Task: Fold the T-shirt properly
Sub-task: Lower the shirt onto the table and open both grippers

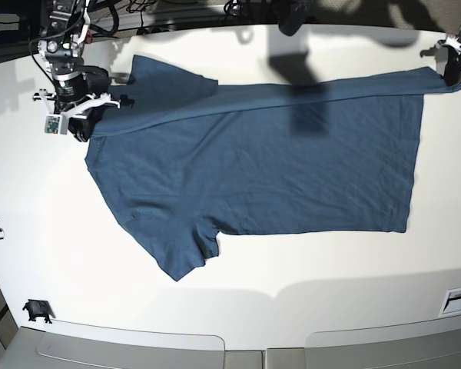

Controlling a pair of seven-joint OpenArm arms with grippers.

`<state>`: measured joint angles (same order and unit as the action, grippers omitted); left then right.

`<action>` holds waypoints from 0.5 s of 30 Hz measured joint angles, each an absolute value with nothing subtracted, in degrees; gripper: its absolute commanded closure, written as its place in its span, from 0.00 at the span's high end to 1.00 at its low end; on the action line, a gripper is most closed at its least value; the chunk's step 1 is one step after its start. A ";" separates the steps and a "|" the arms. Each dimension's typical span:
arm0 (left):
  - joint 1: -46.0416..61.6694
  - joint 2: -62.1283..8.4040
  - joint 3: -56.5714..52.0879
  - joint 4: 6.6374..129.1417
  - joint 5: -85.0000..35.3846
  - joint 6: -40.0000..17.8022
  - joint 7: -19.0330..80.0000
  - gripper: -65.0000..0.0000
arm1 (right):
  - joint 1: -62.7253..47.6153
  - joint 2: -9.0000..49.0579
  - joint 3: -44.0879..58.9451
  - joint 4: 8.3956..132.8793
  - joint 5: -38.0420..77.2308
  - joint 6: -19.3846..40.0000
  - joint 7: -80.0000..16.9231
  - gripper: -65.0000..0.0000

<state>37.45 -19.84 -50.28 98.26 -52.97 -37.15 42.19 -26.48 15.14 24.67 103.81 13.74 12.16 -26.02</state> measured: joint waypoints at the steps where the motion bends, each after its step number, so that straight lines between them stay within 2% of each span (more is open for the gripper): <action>1: 37.45 -19.86 -50.28 98.26 -53.06 -37.15 42.19 0.00 | -26.46 15.22 24.67 103.81 13.80 12.16 -25.98 0.00; 15: 37.45 -19.84 -50.28 98.26 -53.28 -37.12 40.32 0.00 | -26.48 14.92 24.47 103.81 15.40 12.14 -28.95 0.00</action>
<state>37.45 -19.84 -50.28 98.26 -53.28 -37.12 40.32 -26.48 14.92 24.47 103.81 15.40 12.14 -28.95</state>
